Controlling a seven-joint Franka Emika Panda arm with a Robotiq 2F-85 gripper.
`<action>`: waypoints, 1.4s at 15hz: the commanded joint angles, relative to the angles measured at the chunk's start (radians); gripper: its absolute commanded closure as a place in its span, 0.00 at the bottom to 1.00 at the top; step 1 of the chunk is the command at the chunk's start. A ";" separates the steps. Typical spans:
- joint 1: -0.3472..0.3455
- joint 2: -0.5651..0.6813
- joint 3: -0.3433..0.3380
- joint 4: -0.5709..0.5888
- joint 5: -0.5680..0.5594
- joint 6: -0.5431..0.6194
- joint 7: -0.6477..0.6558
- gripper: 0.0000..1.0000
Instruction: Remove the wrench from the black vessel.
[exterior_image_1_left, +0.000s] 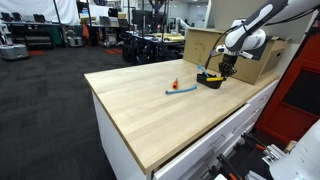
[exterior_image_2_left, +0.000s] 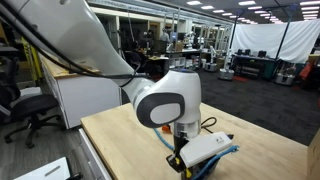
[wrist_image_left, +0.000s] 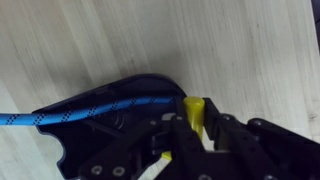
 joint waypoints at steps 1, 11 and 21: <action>-0.020 -0.083 0.016 -0.032 -0.002 -0.012 -0.014 0.94; 0.022 -0.285 0.018 -0.174 0.002 0.027 -0.080 0.94; 0.112 -0.344 0.107 -0.340 -0.091 0.091 0.006 0.94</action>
